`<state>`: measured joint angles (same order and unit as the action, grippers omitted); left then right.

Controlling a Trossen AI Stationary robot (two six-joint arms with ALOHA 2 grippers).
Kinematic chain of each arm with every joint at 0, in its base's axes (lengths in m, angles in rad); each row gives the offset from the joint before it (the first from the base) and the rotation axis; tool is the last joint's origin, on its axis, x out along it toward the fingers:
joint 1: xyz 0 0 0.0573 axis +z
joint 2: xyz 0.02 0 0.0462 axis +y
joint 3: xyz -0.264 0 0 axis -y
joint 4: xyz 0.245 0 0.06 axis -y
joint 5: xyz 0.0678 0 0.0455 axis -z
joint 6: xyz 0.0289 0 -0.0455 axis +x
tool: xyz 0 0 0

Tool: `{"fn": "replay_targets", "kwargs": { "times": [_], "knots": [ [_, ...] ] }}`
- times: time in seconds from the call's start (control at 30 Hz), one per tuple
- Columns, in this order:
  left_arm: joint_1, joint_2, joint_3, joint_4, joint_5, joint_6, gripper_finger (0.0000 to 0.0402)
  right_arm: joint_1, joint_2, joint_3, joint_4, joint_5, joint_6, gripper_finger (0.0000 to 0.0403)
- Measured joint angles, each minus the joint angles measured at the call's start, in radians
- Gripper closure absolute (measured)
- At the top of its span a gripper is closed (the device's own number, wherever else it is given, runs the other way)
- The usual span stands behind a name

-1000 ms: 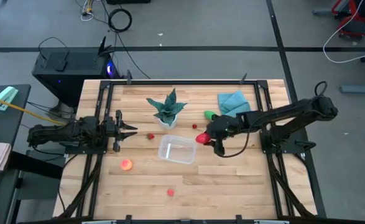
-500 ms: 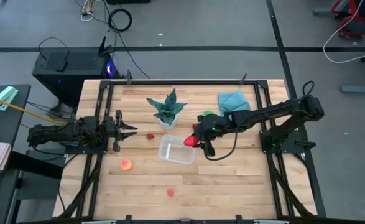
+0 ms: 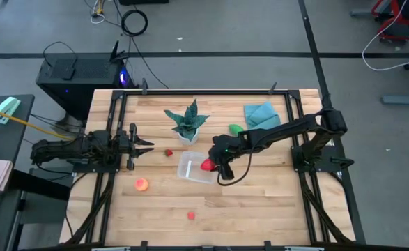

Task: Pick and placing Produce into tupperware
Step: Put the dragonfruit into the transparent container

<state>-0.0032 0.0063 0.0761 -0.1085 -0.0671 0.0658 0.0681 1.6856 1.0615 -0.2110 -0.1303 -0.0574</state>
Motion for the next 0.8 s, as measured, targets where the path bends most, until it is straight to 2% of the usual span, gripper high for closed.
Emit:
{"fn": "replay_targets", "kwargs": {
  "times": [0.4, 0.8],
  "knots": [
    [0.000, 0.000, 0.000, 0.000, 0.000, 0.000, 0.0315, 0.001, 0.010, 0.000, 0.020, -0.014, -0.017, 0.0161],
    [0.000, 0.000, 0.000, -0.001, 0.000, 0.001, 0.0314, 0.001, 0.083, 0.001, 0.064, -0.039, -0.022, 0.0161]
  ]
}}
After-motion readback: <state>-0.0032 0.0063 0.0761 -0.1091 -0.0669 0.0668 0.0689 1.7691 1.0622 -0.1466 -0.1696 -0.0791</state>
